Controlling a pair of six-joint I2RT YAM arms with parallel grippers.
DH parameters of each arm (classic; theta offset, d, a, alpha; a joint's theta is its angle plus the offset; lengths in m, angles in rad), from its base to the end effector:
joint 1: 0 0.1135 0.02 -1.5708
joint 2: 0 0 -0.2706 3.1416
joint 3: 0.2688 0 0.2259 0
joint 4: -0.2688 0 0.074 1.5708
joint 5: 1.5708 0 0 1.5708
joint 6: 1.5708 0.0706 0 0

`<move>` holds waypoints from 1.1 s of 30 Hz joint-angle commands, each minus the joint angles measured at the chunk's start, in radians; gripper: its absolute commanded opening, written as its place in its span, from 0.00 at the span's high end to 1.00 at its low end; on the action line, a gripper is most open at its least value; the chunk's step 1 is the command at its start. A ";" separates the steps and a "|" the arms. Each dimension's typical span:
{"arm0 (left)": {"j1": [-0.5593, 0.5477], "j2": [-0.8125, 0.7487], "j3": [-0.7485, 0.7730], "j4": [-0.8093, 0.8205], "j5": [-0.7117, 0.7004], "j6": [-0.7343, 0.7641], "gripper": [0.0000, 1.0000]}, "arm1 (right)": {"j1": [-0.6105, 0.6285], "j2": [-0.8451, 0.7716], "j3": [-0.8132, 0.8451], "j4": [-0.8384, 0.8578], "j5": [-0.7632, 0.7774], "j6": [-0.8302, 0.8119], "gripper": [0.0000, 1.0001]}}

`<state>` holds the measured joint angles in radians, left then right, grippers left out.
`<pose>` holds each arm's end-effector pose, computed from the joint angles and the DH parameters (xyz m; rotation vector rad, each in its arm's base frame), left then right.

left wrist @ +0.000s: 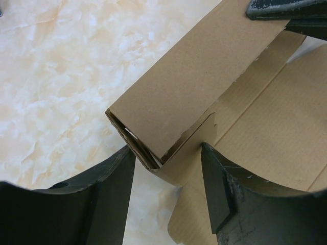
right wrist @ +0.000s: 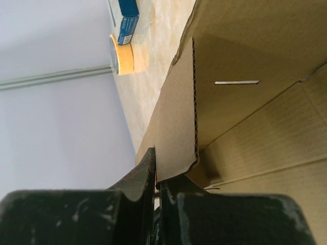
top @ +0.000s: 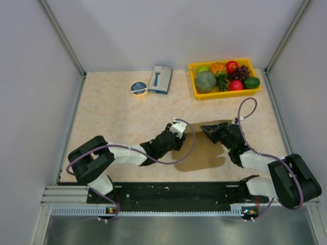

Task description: Fold the paper box

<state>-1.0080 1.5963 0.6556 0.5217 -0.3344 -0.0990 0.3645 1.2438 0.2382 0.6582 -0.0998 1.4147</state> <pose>0.1969 -0.2686 0.1862 0.6723 1.8687 -0.3904 0.2180 0.0907 0.1689 1.0075 1.8885 1.2329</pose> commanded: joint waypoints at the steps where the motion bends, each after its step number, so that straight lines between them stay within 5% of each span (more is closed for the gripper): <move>1: -0.004 0.008 -0.022 0.098 -0.012 0.035 0.39 | 0.019 -0.029 0.030 -0.230 0.017 0.044 1.00; 13: -0.015 0.094 0.064 0.049 -0.072 -0.010 0.55 | 0.028 -0.041 0.018 -0.244 0.029 0.067 1.00; 29: -0.069 0.263 0.144 0.125 -0.462 -0.062 0.50 | 0.088 -0.044 0.016 -0.272 0.060 0.109 1.00; 33: -0.072 0.304 0.160 0.179 -0.520 -0.036 0.59 | 0.096 -0.044 0.016 -0.273 0.061 0.113 1.00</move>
<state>-1.0744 1.8717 0.7750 0.5816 -0.7433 -0.1566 0.4362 1.1877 0.2749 0.5034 -0.0322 1.5333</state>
